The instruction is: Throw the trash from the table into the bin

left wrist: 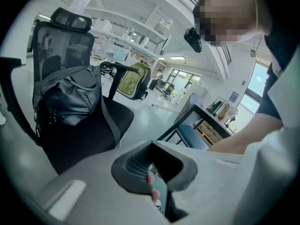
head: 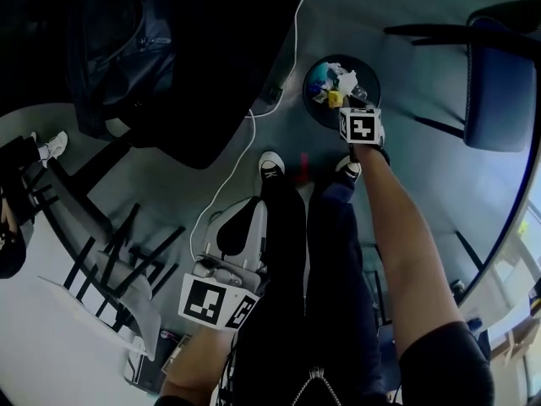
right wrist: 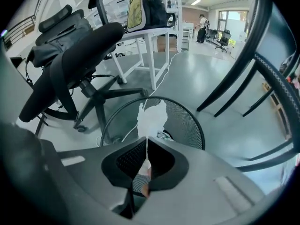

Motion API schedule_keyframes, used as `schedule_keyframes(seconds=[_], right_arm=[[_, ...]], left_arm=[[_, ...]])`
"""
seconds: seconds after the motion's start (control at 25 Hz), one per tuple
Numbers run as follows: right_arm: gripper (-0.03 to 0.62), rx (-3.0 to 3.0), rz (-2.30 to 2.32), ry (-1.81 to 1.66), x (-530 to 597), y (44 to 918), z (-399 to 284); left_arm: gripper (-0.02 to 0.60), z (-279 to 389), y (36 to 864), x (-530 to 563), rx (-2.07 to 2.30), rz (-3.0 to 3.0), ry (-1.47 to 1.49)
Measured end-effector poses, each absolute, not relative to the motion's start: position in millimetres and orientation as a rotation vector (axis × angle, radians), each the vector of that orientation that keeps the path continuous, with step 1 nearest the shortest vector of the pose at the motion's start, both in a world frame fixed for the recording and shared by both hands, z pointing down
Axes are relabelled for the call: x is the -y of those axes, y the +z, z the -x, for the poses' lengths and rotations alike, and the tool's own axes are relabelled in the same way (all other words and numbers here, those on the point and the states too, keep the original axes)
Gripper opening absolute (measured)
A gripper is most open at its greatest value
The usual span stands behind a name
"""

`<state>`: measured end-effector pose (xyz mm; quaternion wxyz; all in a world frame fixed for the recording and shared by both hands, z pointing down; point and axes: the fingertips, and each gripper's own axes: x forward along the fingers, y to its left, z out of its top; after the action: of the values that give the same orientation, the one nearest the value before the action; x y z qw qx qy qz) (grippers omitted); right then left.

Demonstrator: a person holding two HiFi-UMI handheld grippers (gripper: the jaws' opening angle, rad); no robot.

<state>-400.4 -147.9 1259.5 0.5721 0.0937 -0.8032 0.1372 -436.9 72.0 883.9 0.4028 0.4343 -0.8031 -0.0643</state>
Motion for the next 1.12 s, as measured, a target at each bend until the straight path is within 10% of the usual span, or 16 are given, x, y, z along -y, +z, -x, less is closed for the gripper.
schedule_keyframes(seconds=[0.68,1.12], right_arm=[[0.129,1.890,-0.224,0.361,158.4,1260.7,385.7],[0.029,2.124,-0.156,0.315,160.8,989.5,392.3]], left_arm=[[0.002,416.7,900.3,-78.7,2.023,-1.072,-0.124],[0.002,424.7,733.3,-13.7,2.075,-1.329,-0.158]])
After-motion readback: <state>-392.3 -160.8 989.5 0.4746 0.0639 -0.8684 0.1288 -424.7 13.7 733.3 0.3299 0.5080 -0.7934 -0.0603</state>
